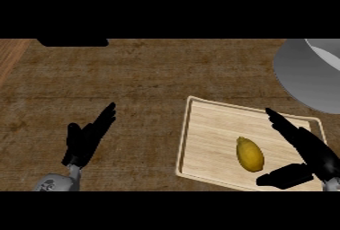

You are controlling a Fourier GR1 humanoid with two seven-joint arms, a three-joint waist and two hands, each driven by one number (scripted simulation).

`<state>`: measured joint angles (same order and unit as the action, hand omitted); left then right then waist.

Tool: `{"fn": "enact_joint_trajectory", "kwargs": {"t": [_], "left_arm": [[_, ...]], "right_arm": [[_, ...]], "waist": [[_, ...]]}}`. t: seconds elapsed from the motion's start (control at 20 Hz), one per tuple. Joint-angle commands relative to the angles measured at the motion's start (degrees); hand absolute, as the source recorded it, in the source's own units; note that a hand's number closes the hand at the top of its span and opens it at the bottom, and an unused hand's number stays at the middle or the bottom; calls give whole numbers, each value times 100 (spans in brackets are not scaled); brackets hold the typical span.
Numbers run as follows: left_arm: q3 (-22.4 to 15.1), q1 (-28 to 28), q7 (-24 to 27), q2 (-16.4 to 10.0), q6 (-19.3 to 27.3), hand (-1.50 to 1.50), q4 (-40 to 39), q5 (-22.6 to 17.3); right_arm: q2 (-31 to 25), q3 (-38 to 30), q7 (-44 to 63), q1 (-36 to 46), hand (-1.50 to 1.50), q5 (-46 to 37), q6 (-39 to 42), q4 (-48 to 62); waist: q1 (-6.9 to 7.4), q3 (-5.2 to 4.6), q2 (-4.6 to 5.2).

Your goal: Pick the lemon from the tray and place it in the pot

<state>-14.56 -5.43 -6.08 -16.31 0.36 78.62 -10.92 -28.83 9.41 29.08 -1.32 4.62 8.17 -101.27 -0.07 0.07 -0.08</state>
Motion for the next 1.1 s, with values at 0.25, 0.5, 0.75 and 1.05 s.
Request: {"fn": "enact_joint_trajectory", "kwargs": {"t": [0.25, 0.5, 0.75, 1.05], "left_arm": [[39, 179, -360, 180, 16, 0, 386, 152], [235, 109, -232, 235, -174, 0, 73, 226], [314, -96, -158, 404, -261, 0, -172, 438], [402, -170, 155, 414, -332, 0, -395, 520]], "right_arm": [[658, -551, -940, -199, -150, 726, 392, 559], [889, -757, -882, -334, -150, 1167, 678, 549], [1513, -508, -1317, 123, -150, 604, 490, 1669], [1889, -261, -1851, -341, -150, 349, 418, 1708]], "waist": [[21, -3, 1], [-4, -7, 5], [20, -6, 14], [-5, -7, 21]]}}
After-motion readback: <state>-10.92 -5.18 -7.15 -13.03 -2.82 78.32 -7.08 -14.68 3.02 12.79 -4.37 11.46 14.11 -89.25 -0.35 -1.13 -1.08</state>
